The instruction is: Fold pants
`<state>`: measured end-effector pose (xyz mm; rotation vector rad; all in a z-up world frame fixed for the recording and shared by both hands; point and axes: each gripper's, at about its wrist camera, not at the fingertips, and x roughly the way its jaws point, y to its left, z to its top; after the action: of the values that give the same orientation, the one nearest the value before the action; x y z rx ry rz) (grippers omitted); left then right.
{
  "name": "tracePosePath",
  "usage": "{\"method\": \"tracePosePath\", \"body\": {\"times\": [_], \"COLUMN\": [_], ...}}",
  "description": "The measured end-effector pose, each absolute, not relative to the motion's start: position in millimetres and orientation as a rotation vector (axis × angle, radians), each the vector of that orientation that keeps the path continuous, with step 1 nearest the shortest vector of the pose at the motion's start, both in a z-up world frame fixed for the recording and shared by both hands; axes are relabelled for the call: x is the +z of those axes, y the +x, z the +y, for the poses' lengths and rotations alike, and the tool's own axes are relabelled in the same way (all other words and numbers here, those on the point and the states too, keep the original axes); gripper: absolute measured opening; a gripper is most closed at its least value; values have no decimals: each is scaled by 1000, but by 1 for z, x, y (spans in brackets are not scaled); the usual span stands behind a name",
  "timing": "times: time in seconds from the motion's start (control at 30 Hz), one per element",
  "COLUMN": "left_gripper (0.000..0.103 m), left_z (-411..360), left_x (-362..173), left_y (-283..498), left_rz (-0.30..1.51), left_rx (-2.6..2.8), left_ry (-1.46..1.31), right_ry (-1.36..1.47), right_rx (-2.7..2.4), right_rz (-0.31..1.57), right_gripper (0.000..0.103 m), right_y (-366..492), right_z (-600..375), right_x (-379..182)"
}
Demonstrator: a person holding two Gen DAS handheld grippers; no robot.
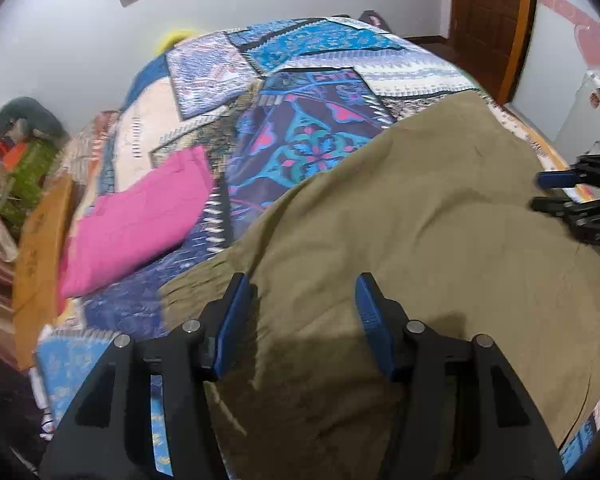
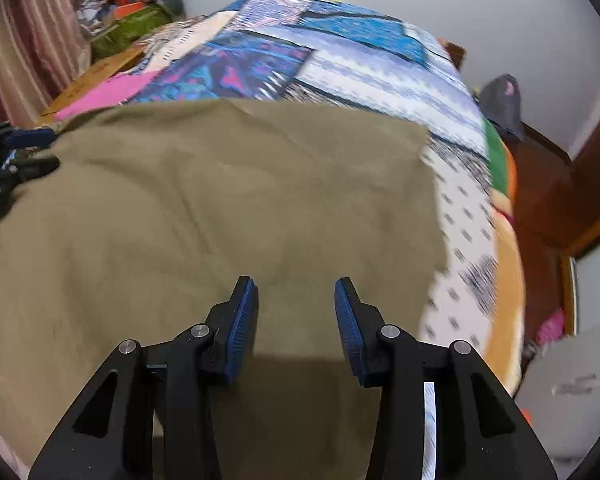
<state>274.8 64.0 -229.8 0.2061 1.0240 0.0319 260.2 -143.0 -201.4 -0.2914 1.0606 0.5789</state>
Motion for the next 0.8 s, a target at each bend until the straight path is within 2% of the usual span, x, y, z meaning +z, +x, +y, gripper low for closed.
{"method": "tracePosePath", "body": {"times": [0.23, 0.43, 0.53, 0.7, 0.8], "left_gripper": [56, 57, 62, 62, 63], "left_z": [76, 45, 28, 22, 25], "left_x": [-192, -172, -183, -214, -220], "left_y": [252, 233, 234, 235, 223], "left_rz": [1014, 960, 977, 1036, 1011], "left_rx": [26, -58, -61, -55, -62], "left_ry": [71, 33, 55, 51, 62], "right_ry": [-217, -150, -169, -183, -160], "right_rx": [601, 712, 730, 775, 768], "right_rz": [969, 848, 838, 950, 943], "right_gripper": [38, 38, 38, 38, 38], "right_y": [237, 213, 205, 195, 185], "right_z": [-153, -119, -100, -84, -97], "right_x": [-155, -126, -133, -167, -173]}}
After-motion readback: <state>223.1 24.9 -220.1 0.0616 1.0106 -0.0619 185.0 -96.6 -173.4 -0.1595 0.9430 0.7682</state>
